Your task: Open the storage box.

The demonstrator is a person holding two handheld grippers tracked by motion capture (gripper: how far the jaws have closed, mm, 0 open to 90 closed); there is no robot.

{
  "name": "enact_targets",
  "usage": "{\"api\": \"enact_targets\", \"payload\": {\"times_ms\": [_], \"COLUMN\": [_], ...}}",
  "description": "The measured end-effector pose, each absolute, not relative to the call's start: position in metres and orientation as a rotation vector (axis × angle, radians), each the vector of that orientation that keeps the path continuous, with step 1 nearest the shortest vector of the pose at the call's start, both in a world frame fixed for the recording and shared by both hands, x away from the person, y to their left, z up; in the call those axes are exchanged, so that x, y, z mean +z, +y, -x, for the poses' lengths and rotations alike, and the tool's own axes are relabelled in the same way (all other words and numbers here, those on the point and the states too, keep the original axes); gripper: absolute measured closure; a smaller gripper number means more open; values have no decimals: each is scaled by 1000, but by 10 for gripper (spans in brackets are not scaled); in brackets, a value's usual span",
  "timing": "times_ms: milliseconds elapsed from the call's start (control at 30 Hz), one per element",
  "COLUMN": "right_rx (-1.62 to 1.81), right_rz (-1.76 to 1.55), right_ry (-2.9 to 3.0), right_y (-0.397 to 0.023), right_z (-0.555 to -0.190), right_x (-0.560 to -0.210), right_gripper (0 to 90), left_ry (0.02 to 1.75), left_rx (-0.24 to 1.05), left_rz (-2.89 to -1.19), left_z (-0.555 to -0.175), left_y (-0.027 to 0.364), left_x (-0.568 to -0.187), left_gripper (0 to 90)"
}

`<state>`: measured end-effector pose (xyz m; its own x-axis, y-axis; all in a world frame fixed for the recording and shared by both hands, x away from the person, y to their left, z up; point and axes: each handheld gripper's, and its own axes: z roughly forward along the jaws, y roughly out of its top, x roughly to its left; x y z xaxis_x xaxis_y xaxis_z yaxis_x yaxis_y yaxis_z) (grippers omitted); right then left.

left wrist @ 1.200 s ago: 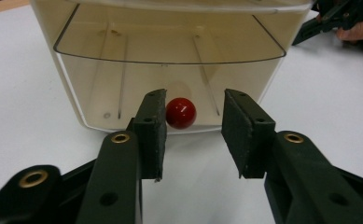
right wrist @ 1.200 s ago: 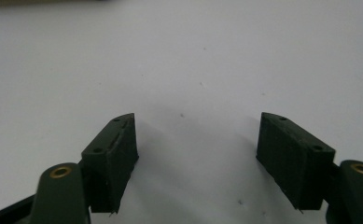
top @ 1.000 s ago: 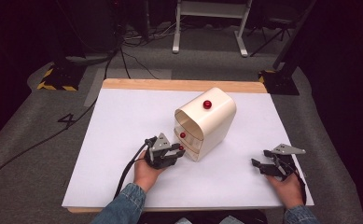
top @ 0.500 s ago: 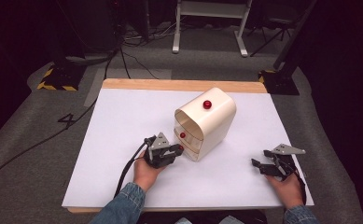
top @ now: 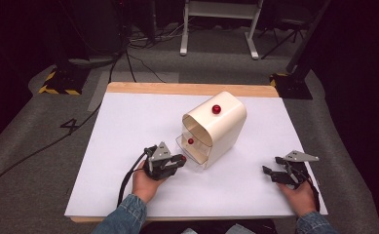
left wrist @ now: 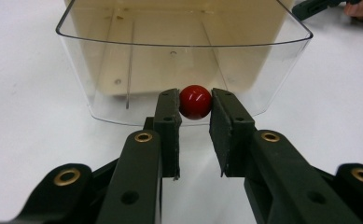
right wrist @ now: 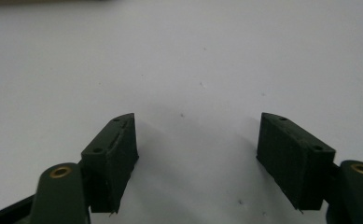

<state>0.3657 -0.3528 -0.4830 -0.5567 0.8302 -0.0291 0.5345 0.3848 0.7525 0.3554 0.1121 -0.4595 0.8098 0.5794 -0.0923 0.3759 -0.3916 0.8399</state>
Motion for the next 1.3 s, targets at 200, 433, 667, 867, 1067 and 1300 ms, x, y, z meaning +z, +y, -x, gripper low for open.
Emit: {"api": "enact_targets", "payload": {"times_ms": [200,433,667,867,1067,1300], "right_rx": [998,1001,1004,1007,1008,1008], "right_rz": [-1178,-1182,-1188,-1192,-1193,-1193], "right_ry": [2246,2247,2249,2251,2251,2251], "right_y": [-353,-353,-353,-354,-354,-354], "right_z": [-366,-366,-366,-367,-367,-367], "right_x": [-483,-483,-483,-483,-483,-483], "right_gripper": [288,288,288,288,288,288], "left_ry": [718,740,755,773,782,797], "left_rx": [269,276,280,275,271,258], "left_rz": [-2020,-2007,-2005,-2012,-2012,-2017], "left_z": [-344,-330,-317,-308,-302,-299], "left_y": [123,135,147,156,161,168], "left_x": [-459,-458,-457,-459,-459,-462], "left_gripper": [734,735,736,736,735,735]}}
